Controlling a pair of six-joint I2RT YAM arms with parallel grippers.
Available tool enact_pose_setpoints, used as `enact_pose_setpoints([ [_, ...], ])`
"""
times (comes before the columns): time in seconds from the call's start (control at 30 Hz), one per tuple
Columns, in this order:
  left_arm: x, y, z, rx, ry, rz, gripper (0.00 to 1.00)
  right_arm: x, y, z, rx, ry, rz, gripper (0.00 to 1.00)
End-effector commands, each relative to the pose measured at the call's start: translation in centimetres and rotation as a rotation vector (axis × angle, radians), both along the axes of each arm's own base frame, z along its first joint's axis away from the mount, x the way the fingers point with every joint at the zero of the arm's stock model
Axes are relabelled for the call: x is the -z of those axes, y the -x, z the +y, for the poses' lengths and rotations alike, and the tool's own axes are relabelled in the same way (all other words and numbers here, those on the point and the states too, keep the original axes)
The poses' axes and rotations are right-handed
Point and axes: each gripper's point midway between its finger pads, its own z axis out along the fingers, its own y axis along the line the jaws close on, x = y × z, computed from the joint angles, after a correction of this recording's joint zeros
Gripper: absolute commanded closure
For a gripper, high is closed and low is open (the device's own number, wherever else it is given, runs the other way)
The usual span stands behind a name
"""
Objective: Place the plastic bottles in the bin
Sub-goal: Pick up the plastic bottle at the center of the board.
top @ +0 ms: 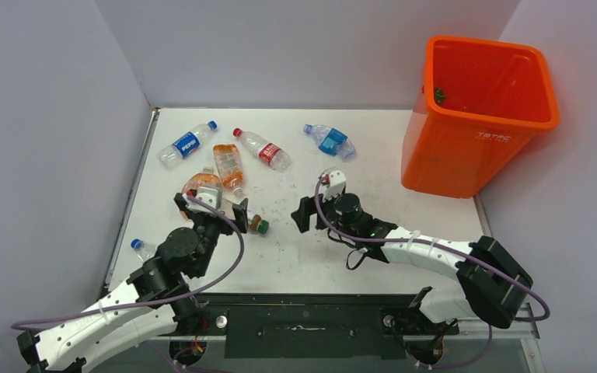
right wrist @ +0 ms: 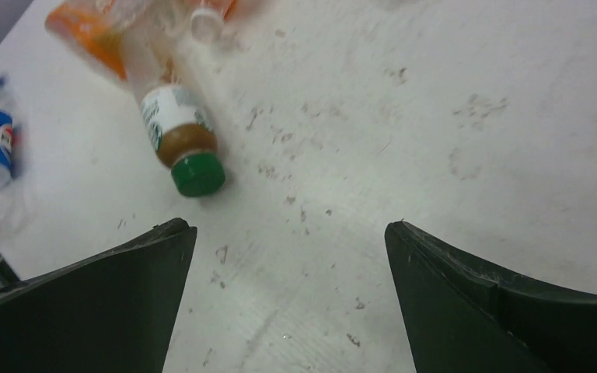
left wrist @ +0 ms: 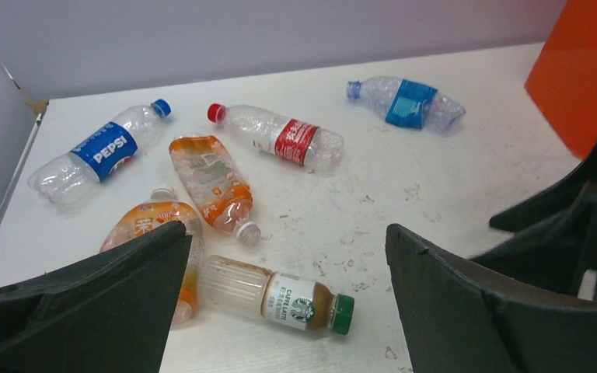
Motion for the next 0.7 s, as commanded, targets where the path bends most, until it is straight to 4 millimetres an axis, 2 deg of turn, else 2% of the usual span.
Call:
enact_pose_setpoints([
  [0.0,-3.9,0.5,1.4,-0.009,0.057,-0.151,0.04,-0.4,3.3,4.9,-0.258,-0.142,-0.043,0.02],
  [0.1,-4.0,0.8,1.0,0.023,0.069,-0.176,0.04,1.6,4.6,7.2,-0.368,-0.104,-0.053,0.04],
  [0.17,-3.9,0.8,0.8,0.034,0.063,-0.174,0.04,2.9,5.0,8.6,-0.406,-0.06,-0.062,0.09],
  [0.33,-3.3,0.5,0.1,0.047,0.036,-0.15,0.04,5.7,3.6,10.4,-0.377,-0.011,-0.065,0.1],
  [0.5,-2.9,0.4,-0.4,0.058,0.013,-0.132,0.04,7.5,1.9,12.1,-0.349,0.04,-0.075,0.1],
  [0.67,-2.8,0.3,-0.6,0.063,0.007,-0.126,0.04,8.7,1.3,13.6,-0.393,0.079,-0.085,0.08],
])
